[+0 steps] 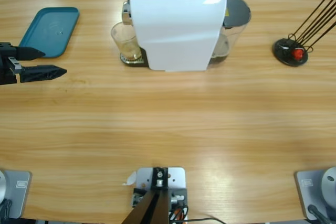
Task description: Pour coffee
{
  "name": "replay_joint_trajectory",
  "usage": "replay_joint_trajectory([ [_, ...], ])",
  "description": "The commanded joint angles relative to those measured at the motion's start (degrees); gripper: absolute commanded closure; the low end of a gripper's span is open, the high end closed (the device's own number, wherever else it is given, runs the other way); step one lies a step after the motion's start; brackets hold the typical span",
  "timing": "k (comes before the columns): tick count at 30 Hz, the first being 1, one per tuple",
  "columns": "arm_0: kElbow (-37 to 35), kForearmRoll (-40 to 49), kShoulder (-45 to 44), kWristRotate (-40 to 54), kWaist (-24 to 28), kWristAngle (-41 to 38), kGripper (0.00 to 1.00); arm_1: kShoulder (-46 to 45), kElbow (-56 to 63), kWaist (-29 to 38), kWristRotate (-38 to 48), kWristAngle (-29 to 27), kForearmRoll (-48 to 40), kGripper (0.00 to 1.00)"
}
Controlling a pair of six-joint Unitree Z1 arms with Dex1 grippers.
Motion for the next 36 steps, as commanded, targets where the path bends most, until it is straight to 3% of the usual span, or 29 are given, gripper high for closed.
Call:
replay_joint_trajectory([
  [1,1.97,-0.54,0.77,0.35,-0.49,0.65,0.004,3.61,2.3,-1.02,-0.83,-1.15,-1.17,1.0],
  [12,1.93,-0.54,0.89,0.31,-0.49,0.65,0.004,2.57,5.4,-1.11,-1.01,-1.79,-1.48,1.0],
  [21,1.93,-0.54,0.89,0.29,-0.49,0.56,0.004,-7.85,-4.55,1.41,-4.7,-3.21,-0.71,1.0],
  [25,1.9,-0.54,1.12,0.29,-0.49,0.33,0.004,-13.88,-0.68,1.44,-3.96,-3.17,-0.68,0.991],
  [27,1.86,-0.54,1.31,0.29,-0.49,0.21,0.004,-17.04,6.79,1.36,-3.36,-2.98,-1.48,0.636],
  [31,1.88,-0.58,1.42,0.54,-0.58,0.12,0.004,-22.79,22.59,1.36,-1.22,-0.17,-9.92,0.315],
  [33,1.93,-0.63,1.49,0.73,-0.84,0.03,0.004,-25.24,30.78,1.36,-0.01,2.73,-16.48,0.106],
  [36,1.88,-0.66,1.74,0.73,-1.02,-0.02,0.004,-26.87,39.68,1.36,0.73,7.62,-23.55,0.0],
])
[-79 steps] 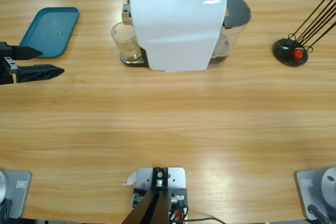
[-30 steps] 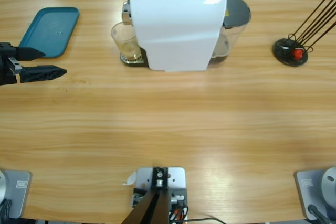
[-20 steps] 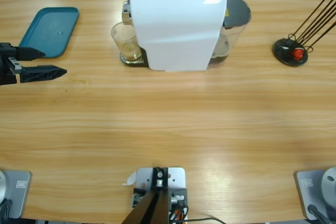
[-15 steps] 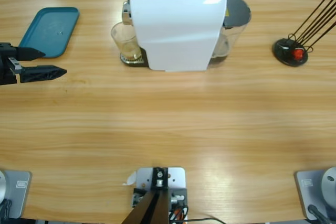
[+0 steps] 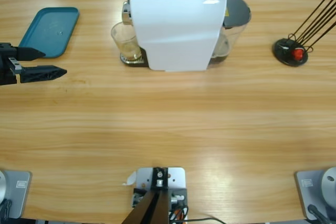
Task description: Pour coffee
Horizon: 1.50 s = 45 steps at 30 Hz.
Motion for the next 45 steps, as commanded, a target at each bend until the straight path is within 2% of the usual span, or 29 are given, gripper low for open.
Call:
replay_joint_trajectory([
  [1,1.82,-0.78,1.84,0.59,-0.9,-0.05,0.004,-7.14,23.27,0.59,2.8,9.87,-16.28,0.0],
  [5,1.82,-0.89,2.1,0.59,-0.9,-0.05,0.004,-7.07,24.78,0.59,2.79,9.71,-18.41,0.003],
  [8,1.82,-0.89,2.12,0.59,-0.9,-0.05,0.004,-5.56,19.79,0.19,2.91,8.95,-14.84,0.047],
  [9,1.82,-0.89,2.12,0.59,-0.9,-0.05,0.004,-4.19,16.66,-0.13,2.93,8.74,-12.08,0.125],
  [11,1.82,-0.89,2.14,0.59,-0.9,-0.05,0.004,-0.62,9.14,-0.25,2.98,8.55,-6.93,0.39],
  [12,1.82,-0.96,2.19,0.59,-0.9,-0.05,0.004,1.19,5.48,-0.29,3.0,8.55,-4.93,0.584],
  [13,1.86,-0.94,2.14,0.59,-0.9,-0.05,0.004,3.85,0.17,-0.43,3.0,8.53,-1.48,0.923],
  [14,1.86,-0.92,2.12,0.59,-0.9,-0.05,0.004,6.29,-4.52,-0.94,2.63,8.15,0.91,1.0],
  [17,1.84,-0.96,2.12,0.59,-0.9,-0.05,0.004,12.42,-13.86,-1.96,2.68,6.11,7.59,1.0],
  [22,1.82,-0.97,2.26,0.51,-0.96,0.04,0.004,17.65,-17.53,-1.69,4.93,4.38,12.67,1.0],
  [30,1.82,-0.97,2.3,0.51,-0.97,0.3,0.004,20.65,-20.5,-0.69,4.6,-0.2,13.5,1.0],
  [45,1.91,-1.15,2.47,0.24,-0.99,0.47,0.004,23.9,-22.51,0.06,4.93,-1.03,14.16,1.0],
])
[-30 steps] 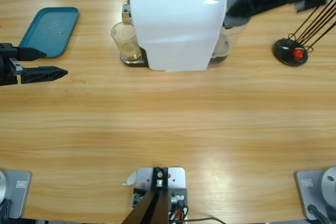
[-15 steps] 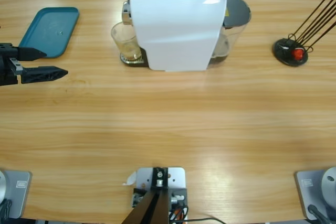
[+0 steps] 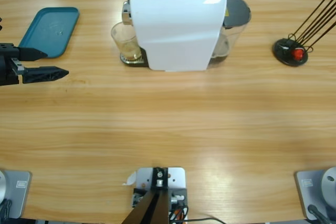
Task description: Pour coffee
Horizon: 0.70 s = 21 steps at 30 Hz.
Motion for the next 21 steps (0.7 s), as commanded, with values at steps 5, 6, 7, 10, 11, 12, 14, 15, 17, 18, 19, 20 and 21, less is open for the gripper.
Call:
replay_joint_trajectory([
  [5,1.89,-0.73,1.82,0.07,-0.5,0.47,0.004,4.47,-0.39,0.63,0.54,-0.38,0.47,1.0],
  [6,1.89,-0.73,1.86,0.07,-0.5,0.47,0.004,4.43,-0.44,0.63,0.54,-0.4,0.47,1.0],
  [7,1.87,-0.73,1.91,0.14,-0.52,0.47,0.004,4.34,-0.44,0.63,0.51,-0.42,0.51,1.0],
  [10,1.89,-0.73,1.91,0.15,-0.52,0.47,0.004,4.27,-0.6,0.63,0.37,-0.05,0.39,1.0],
  [11,1.89,-0.73,1.91,0.14,-0.48,0.42,0.004,4.32,-0.73,0.63,0.37,0.02,0.39,1.0],
  [12,1.89,-0.73,1.91,0.14,-0.52,0.39,0.004,4.38,-0.87,0.63,0.37,0.02,0.39,1.0],
  [14,1.87,-0.73,1.91,0.15,-0.5,0.39,0.004,4.45,-0.88,0.63,0.37,0.04,0.37,1.0],
  [15,1.87,-0.73,1.91,0.15,-0.52,0.39,0.004,4.45,-0.9,0.63,0.37,0.13,0.32,1.0],
  [17,1.84,-0.73,1.91,0.15,-0.48,0.39,0.004,4.47,-1.29,0.63,0.28,0.76,0.3,1.0],
  [18,1.82,-0.73,2.0,0.15,-0.5,0.35,0.004,4.47,-1.32,0.63,0.28,0.81,0.32,1.0],
  [19,1.82,-0.73,1.98,0.15,-0.52,0.32,0.004,4.54,-1.22,0.63,0.28,0.81,0.39,1.0],
  [20,1.87,-0.73,1.91,0.15,-0.5,0.33,0.004,4.55,-1.09,0.63,0.28,0.83,0.39,1.0],
  [21,1.89,-0.73,1.91,0.15,-0.52,0.3,0.004,4.57,-1.06,0.63,0.28,0.94,0.32,1.0],
])
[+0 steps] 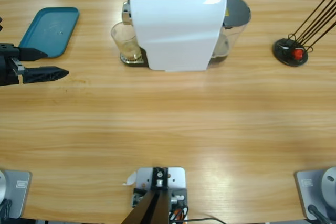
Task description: Pour coffee
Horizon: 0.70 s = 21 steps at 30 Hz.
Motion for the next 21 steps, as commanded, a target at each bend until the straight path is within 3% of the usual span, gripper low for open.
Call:
replay_joint_trajectory([
  [1,1.89,-0.72,1.9,0.15,-0.52,0.3,0.004,3.25,-0.9,0.61,0.28,1.07,0.23,1.0],
  [21,1.89,-0.81,1.99,0.15,-0.5,0.49,0.004,3.62,1.02,0.98,0.42,0.82,0.71,1.0],
])
